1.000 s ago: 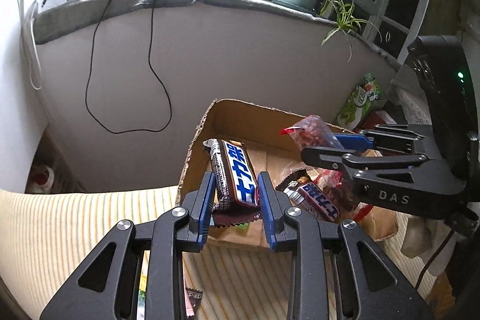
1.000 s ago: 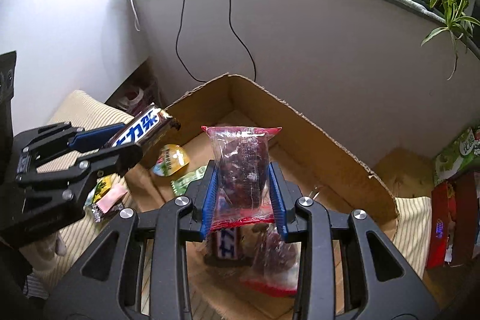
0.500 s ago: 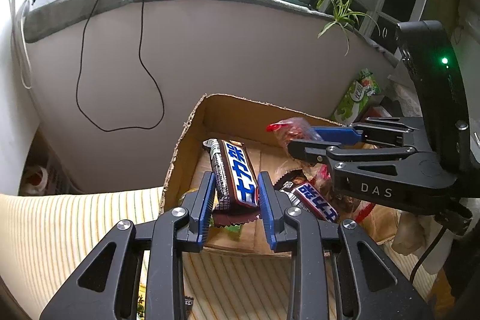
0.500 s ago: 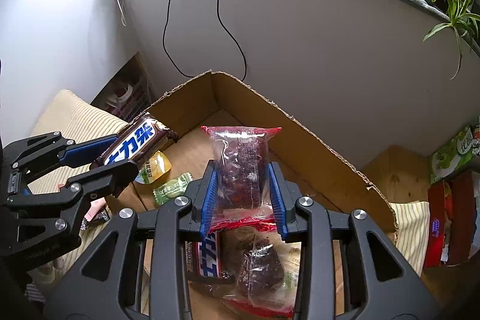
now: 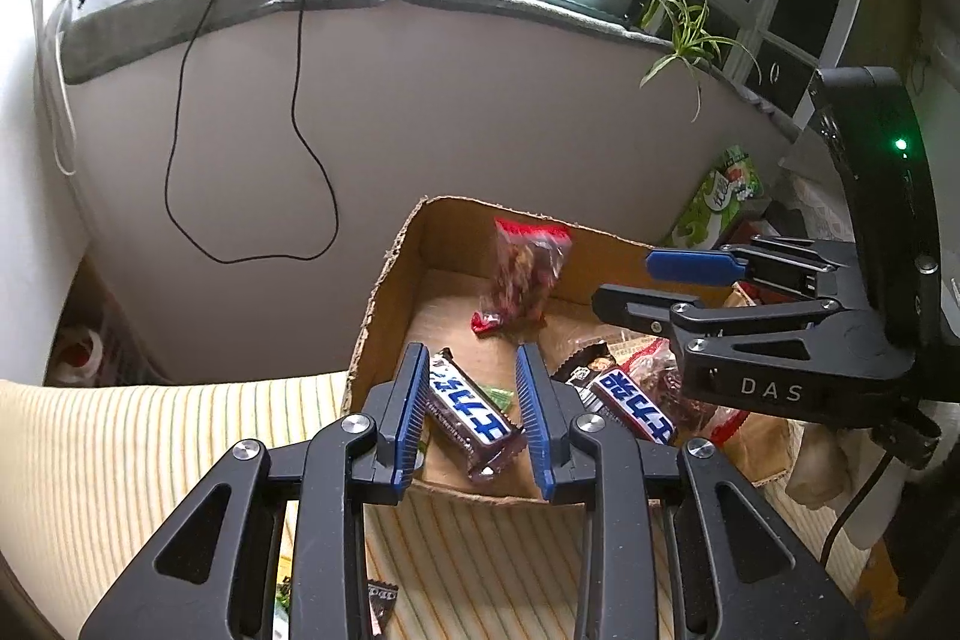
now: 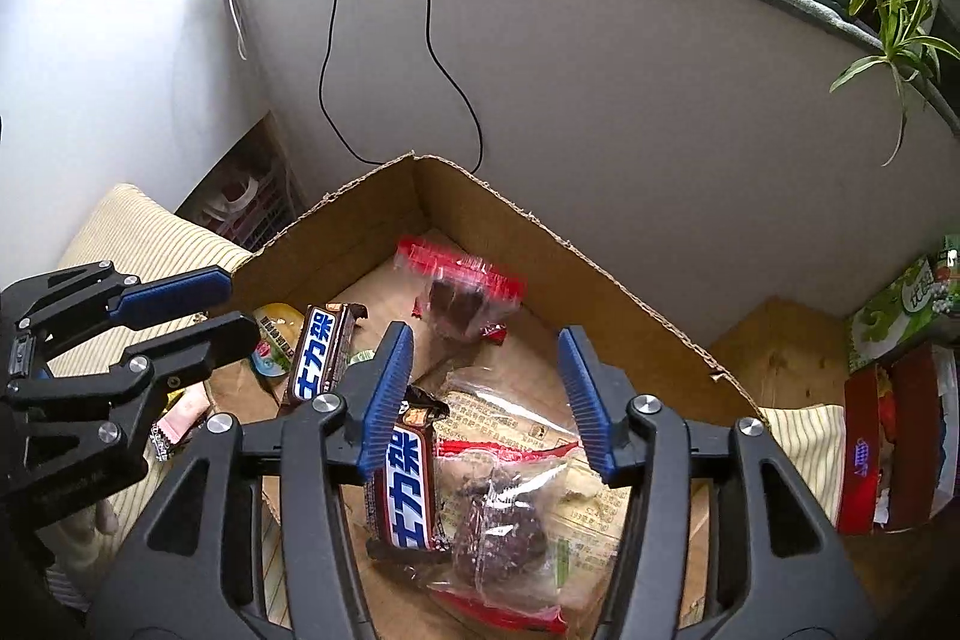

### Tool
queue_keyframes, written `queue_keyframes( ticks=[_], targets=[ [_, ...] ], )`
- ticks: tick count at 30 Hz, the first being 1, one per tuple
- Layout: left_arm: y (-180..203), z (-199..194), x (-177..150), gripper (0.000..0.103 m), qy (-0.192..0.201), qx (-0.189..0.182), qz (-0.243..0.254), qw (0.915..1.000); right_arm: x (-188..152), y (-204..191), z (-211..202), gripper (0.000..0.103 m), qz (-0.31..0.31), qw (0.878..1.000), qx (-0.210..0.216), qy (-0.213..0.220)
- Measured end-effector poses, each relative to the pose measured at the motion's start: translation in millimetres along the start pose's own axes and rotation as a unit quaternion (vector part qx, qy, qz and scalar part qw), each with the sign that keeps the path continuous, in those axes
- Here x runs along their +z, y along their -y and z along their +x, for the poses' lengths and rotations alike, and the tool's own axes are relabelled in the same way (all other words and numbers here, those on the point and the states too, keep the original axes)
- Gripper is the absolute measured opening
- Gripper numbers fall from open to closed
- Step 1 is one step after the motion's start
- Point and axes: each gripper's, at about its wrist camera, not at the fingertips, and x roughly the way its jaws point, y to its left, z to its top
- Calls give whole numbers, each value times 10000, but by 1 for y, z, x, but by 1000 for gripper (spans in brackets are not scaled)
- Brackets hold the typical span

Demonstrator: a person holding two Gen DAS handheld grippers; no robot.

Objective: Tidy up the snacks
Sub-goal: 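Carry both snacks over the box and release them inside with both grippers, then grasp the brown chocolate ball with the left gripper while the right gripper grasps the pink candy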

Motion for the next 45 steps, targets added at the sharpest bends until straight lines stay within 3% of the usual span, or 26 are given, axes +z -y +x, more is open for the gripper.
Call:
queue_keyframes(
  ticks=[13,25,36,45],
  targets=[
    [-18,-39,-6,28,206,118,-154,9996,-10,-11,-24,54,-57,9999,-20,96],
    [-62,-100,-41,28,418,432,-516,9969,-36,-53,-61,55,-286,9987,273,315],
    [-93,-113,-91,28,171,570,-892,9942,-62,-108,-63,55,-549,9954,759,200],
    [-90,-97,-119,28,-182,499,-760,9957,-72,-136,-42,55,-357,9925,1173,25]
  ],
)
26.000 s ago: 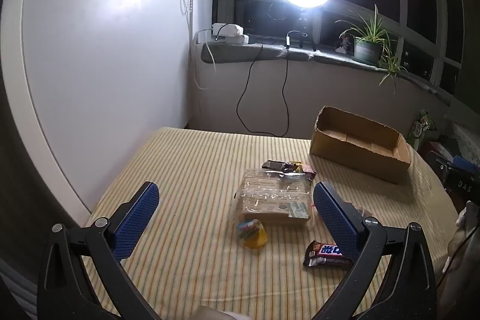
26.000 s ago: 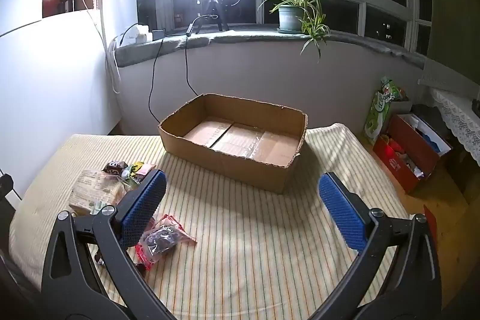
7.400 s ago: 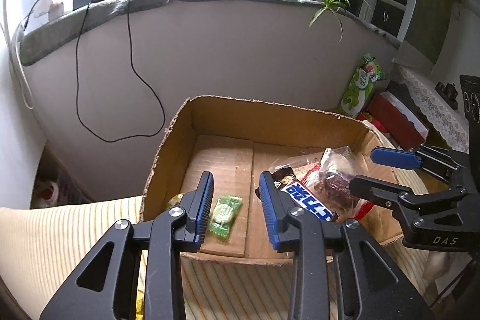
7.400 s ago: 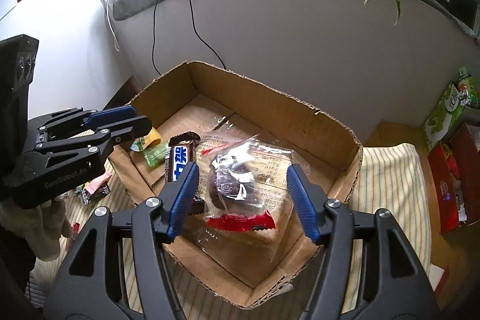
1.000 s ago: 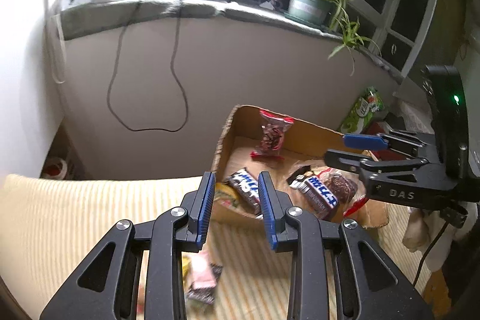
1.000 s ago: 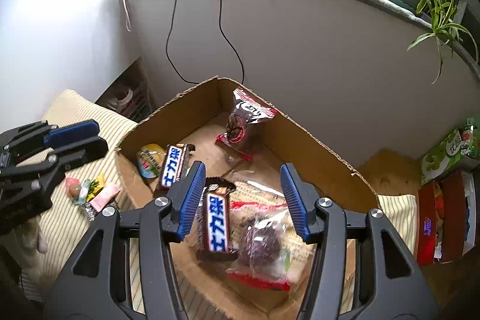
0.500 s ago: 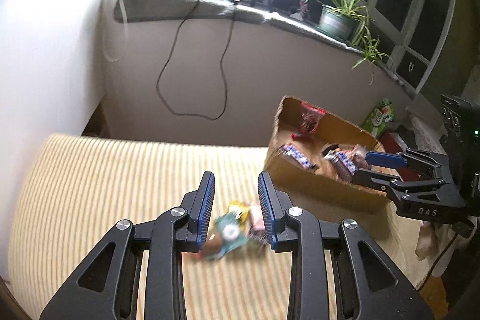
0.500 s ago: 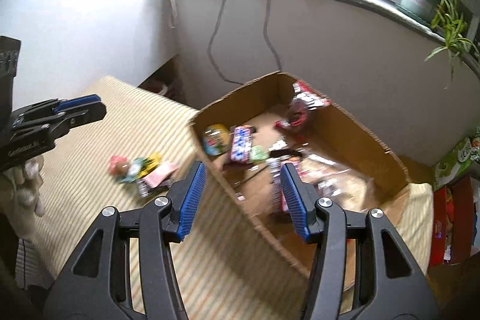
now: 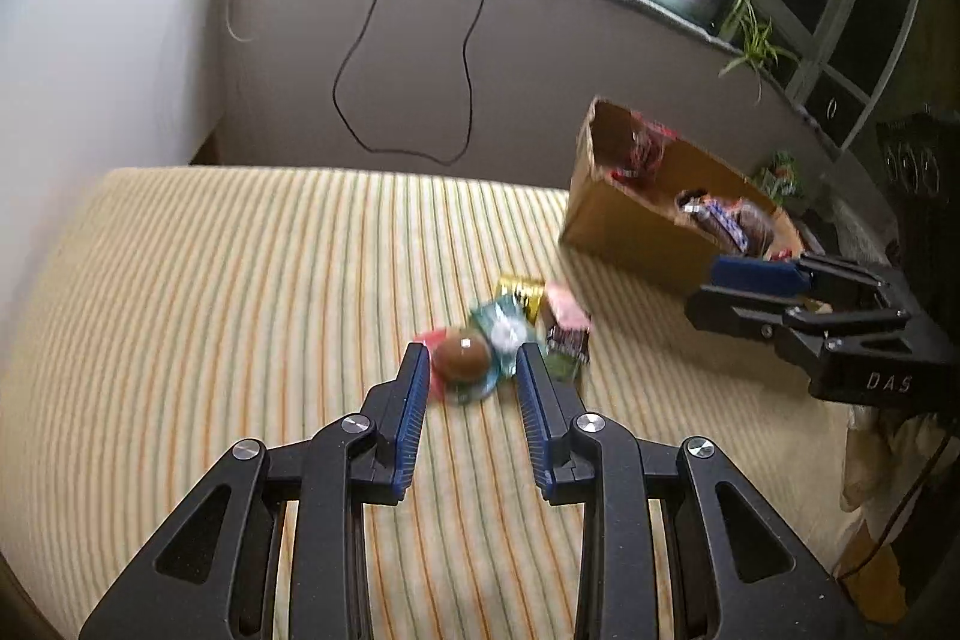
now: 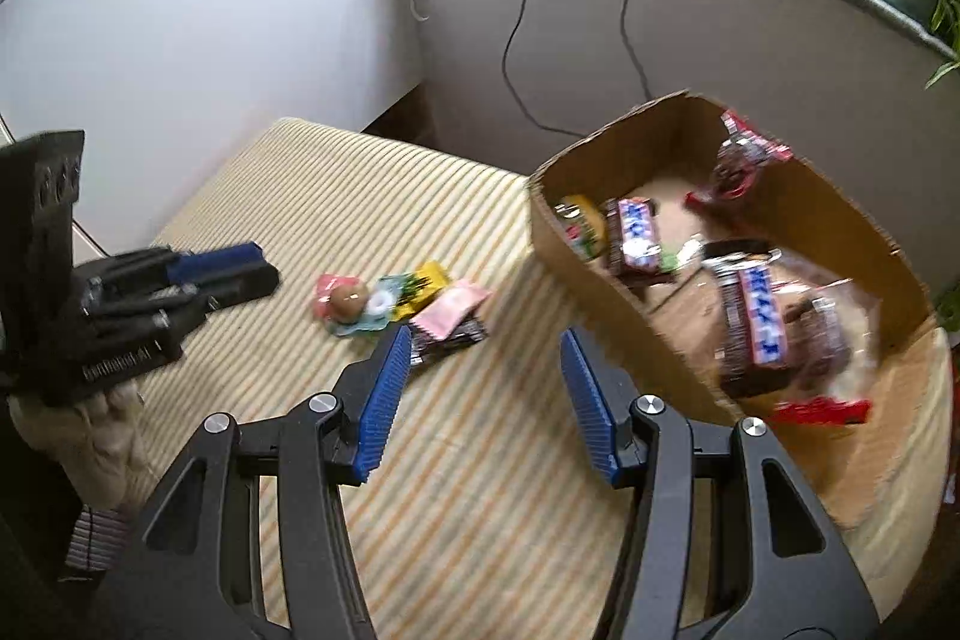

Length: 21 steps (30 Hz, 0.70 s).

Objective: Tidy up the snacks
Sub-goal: 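Grasp the brown chocolate ball with the left gripper while the right gripper grasps the pink candy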

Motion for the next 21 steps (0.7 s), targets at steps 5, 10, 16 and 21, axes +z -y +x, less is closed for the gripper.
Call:
queue_keyframes(
  ticks=[5,10,16,21],
  targets=[
    [1,9,-5,28,-94,-5,98,9999,0,-5,18,55,226,9996,113,-90],
    [6,15,-6,28,-119,58,319,9994,4,-3,37,54,568,9982,92,-178],
    [7,23,-5,29,-141,161,486,9986,11,-3,58,51,883,9956,131,-289],
    [11,33,-4,29,-179,282,648,9973,17,-5,74,49,998,9941,124,-418]
  ],
)
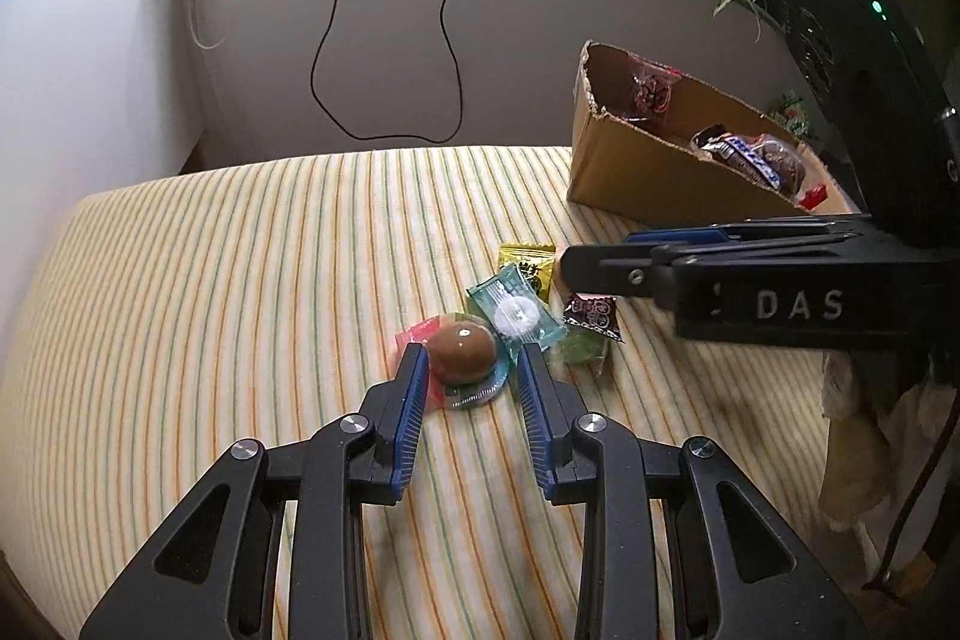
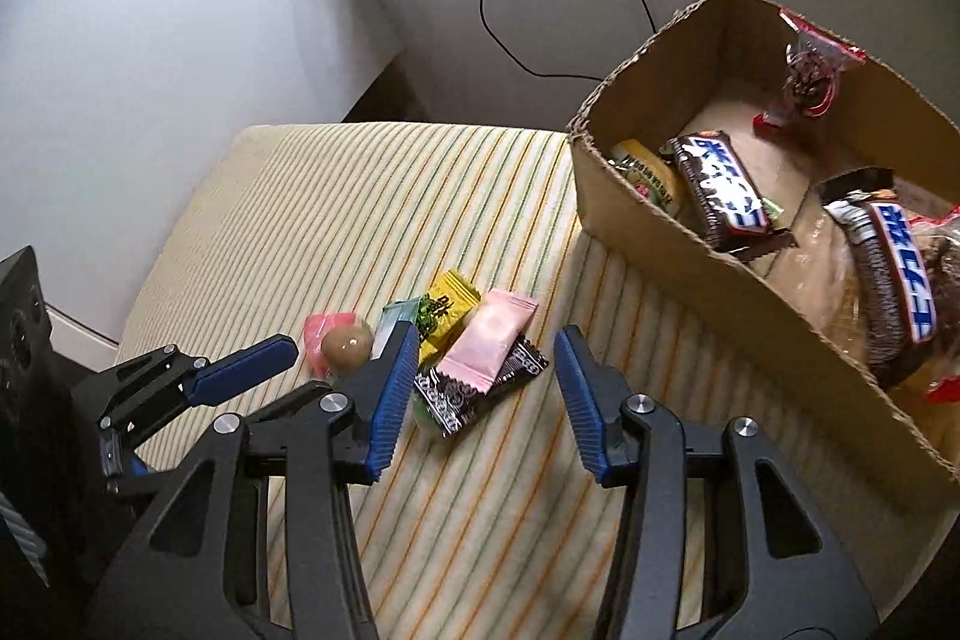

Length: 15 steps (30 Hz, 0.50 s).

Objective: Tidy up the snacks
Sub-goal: 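Grasp the brown chocolate ball with the left gripper while the right gripper grasps the pink candy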

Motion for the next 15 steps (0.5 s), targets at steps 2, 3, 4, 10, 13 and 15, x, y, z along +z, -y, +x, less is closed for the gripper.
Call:
queue_keyframes(
  ticks=[2,3,4,10,13,15],
  targets=[
    [1,4,0,29,-28,59,55,10000,1,-1,7,49,24,10000,13,-62],
    [1,7,0,29,-43,119,102,9999,1,-2,10,49,37,10000,5,-90],
    [1,9,0,29,-49,163,124,9998,1,-3,15,49,41,9999,-27,-120],
    [-4,11,-2,30,-5,123,60,9999,-2,-6,24,41,-91,9996,-188,-179],
    [-4,9,-4,29,33,121,71,9999,-4,-8,24,30,-145,9995,-229,-181],
    [-5,10,-4,29,48,119,51,9999,-6,-7,23,26,-139,9996,-184,-174]
  ],
)
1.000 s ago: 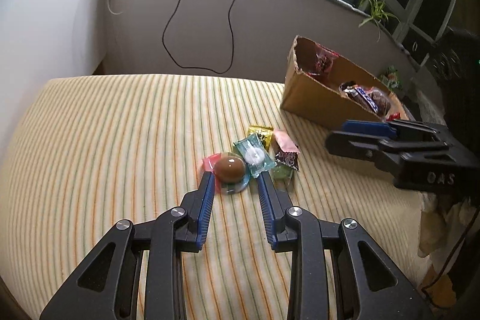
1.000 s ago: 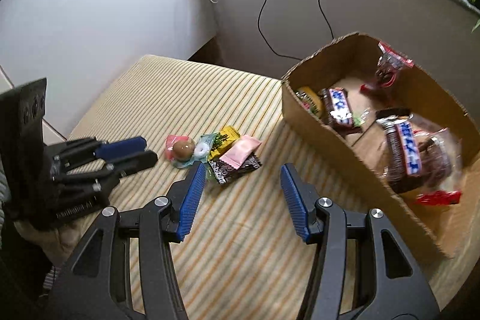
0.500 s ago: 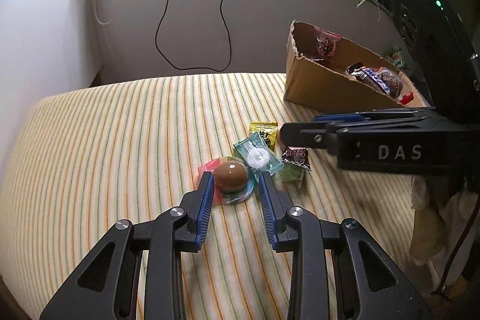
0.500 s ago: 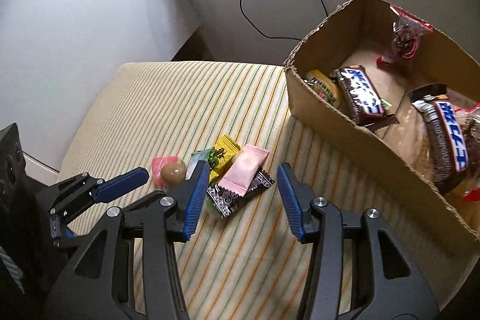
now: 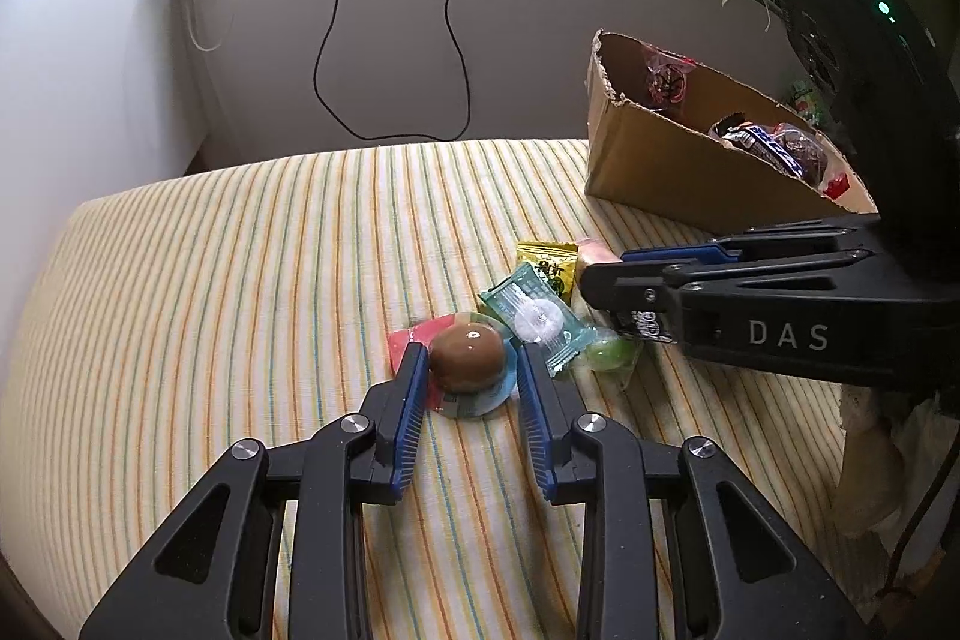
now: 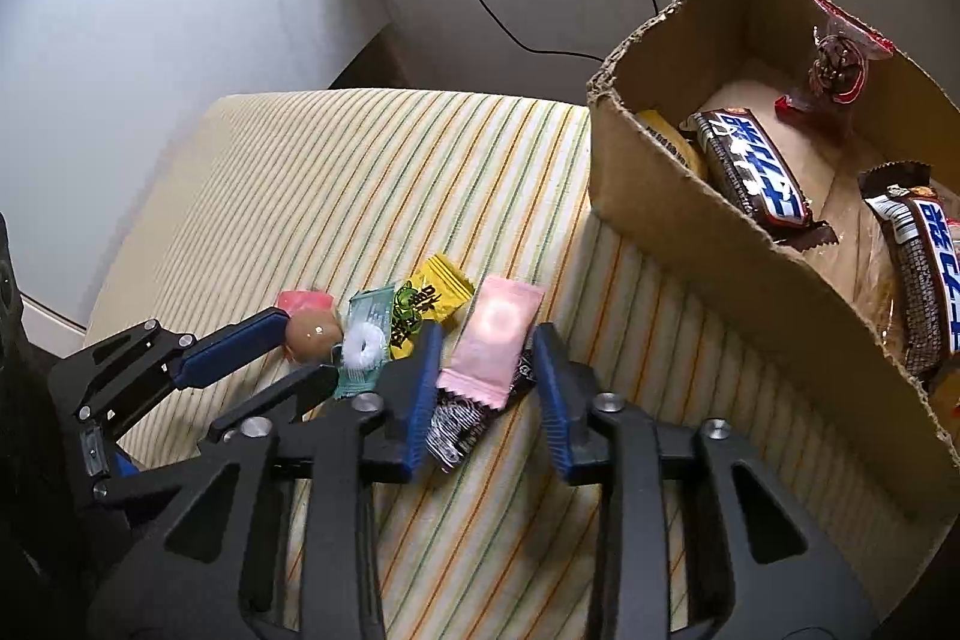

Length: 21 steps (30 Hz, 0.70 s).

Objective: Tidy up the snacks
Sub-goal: 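Grasp the brown chocolate ball with the left gripper while the right gripper grasps the pink candy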

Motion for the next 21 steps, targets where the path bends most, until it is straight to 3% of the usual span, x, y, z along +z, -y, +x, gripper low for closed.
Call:
queue_keyframes(
  ticks=[14,15,17,21],
  targets=[
    [-10,-14,-5,24,91,49,-193,9998,-17,3,-21,22,-75,9996,72,244],
    [-11,-15,-6,20,93,43,-204,9997,-17,4,-23,22,-72,9996,81,263],
    [-13,-16,-6,1,74,44,-241,9997,-19,4,-29,22,-73,9994,98,321],
    [-12,-14,-7,1,69,37,-177,9998,-22,10,-37,22,-84,9993,101,356]
  ],
)
